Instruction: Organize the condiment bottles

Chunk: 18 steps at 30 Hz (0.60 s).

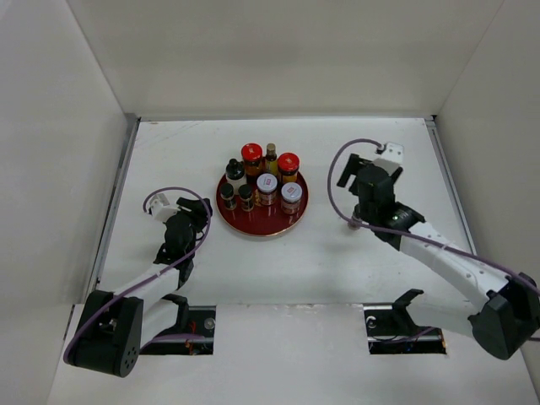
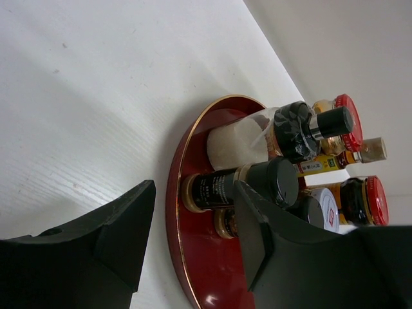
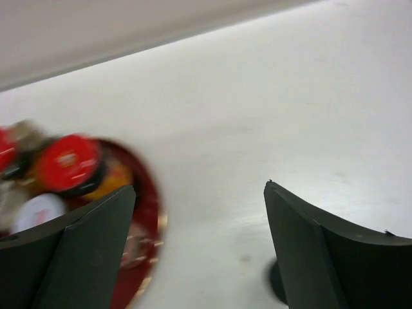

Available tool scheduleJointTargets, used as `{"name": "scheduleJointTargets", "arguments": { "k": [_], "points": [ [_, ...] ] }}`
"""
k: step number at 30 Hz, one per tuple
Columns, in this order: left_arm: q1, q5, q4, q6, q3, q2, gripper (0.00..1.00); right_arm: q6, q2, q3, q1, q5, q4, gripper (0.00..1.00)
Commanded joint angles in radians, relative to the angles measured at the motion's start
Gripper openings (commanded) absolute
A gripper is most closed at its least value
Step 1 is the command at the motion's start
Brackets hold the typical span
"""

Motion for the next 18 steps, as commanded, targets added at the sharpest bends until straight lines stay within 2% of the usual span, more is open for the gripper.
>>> {"name": "scheduleJointTargets", "arguments": {
  "k": [1,6,13,18],
  "points": [
    [0.001,0.002,0.05,-0.014,0.009,0.005,0.5,0.092,-0.044,-0.075,-0.088,0.134,-0.223,0.9],
    [0.003,0.002,0.05,-0.014,0.012,0.018,0.5,0.155,-0.064,-0.134,-0.113,0.024,-0.245,0.89],
    [0.009,0.002,0.048,-0.009,0.01,0.005,0.5,0.186,0.034,-0.138,-0.113,-0.074,-0.199,0.76],
    [0.007,0.004,0.05,-0.011,0.01,0.008,0.5,0.193,0.085,-0.143,-0.115,-0.081,-0.179,0.65]
  ]
}}
